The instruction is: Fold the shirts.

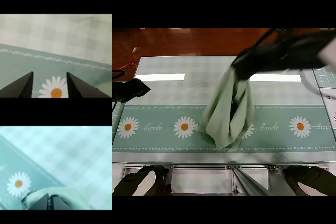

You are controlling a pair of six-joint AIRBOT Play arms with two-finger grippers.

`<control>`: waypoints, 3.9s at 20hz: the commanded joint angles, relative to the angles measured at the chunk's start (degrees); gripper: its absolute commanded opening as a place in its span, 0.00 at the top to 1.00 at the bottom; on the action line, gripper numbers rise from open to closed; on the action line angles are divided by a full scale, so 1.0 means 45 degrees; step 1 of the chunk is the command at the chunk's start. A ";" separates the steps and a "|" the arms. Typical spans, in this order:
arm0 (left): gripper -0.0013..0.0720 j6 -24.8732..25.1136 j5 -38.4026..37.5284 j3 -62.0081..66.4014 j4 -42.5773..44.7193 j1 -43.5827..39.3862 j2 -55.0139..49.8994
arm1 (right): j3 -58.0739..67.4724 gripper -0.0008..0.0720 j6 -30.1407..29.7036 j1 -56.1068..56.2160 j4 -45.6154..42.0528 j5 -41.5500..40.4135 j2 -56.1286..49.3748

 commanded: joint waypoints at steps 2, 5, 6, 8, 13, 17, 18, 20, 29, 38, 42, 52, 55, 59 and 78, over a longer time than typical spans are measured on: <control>0.29 0.0058 -0.0408 -0.1088 -0.0423 -0.0345 -0.0010 | -0.3599 0.95 0.1758 0.0860 -0.0573 -0.1525 -0.1802; 0.29 0.0850 -0.0588 -0.2589 -0.1224 -0.1088 -0.0029 | -0.3687 0.44 0.2458 0.0170 -0.1321 -0.0903 -0.2764; 0.29 0.1083 -0.0578 -0.2987 -0.1316 -0.1316 -0.0034 | -0.3628 0.44 0.2458 -0.0389 -0.1671 -0.0500 -0.2652; 0.29 0.1229 -0.0583 -0.3502 -0.1316 -0.1472 -0.0102 | -0.3361 0.44 0.2448 -0.2108 -0.2157 0.0952 -0.1904; 0.29 0.1651 -0.0593 -0.4896 -0.3128 -0.1506 -0.0398 | -0.5819 0.45 0.3065 -0.7509 -0.3585 0.2176 0.1831; 0.29 0.2987 -0.0078 -0.6858 -0.6076 -0.2239 -0.1530 | -1.0331 0.45 0.2361 -0.8850 -0.0777 0.1103 0.4692; 0.29 0.3147 0.0306 -0.6994 -0.6625 -0.2526 -0.1972 | -1.1200 0.45 0.2239 -0.8820 0.0097 0.0903 0.5260; 0.29 0.3619 0.1190 -0.6989 -0.7970 -0.3254 -0.2778 | -1.2352 0.45 0.1957 -0.8820 0.1559 0.0602 0.6067; 0.72 0.3682 0.3983 -0.5552 -0.8748 -0.5416 -0.5323 | -1.3663 0.45 0.1088 -0.8816 0.3740 0.1909 0.6761; 0.95 0.3997 0.3745 -0.4838 -0.8743 -0.5416 -0.5333 | -1.4678 0.45 0.1161 -0.4663 0.6227 -0.0471 0.5319; 0.95 0.4002 0.3449 -0.4838 -0.8743 -0.5416 -0.5333 | -1.4581 0.45 0.0952 -0.1302 0.8476 -0.3400 0.3322; 0.95 0.4002 0.3415 -0.4838 -0.8743 -0.5416 -0.5333 | -1.3750 0.57 0.0335 0.1695 1.1506 -0.6858 0.0049; 0.95 0.4002 0.3434 -0.4809 -0.8748 -0.5343 -0.5304 | -1.3202 0.96 -0.1015 0.2098 1.1774 -0.7121 0.0068; 0.95 0.4002 0.2613 -0.3803 -0.8752 -0.3832 -0.4726 | -1.1905 0.96 -0.0840 0.1360 0.9928 -0.6421 0.1768; 0.95 0.3876 -0.0296 1.1676 -0.9364 0.4061 0.0675 | 0.7524 0.96 0.0321 -0.7193 -0.0461 0.3079 0.4760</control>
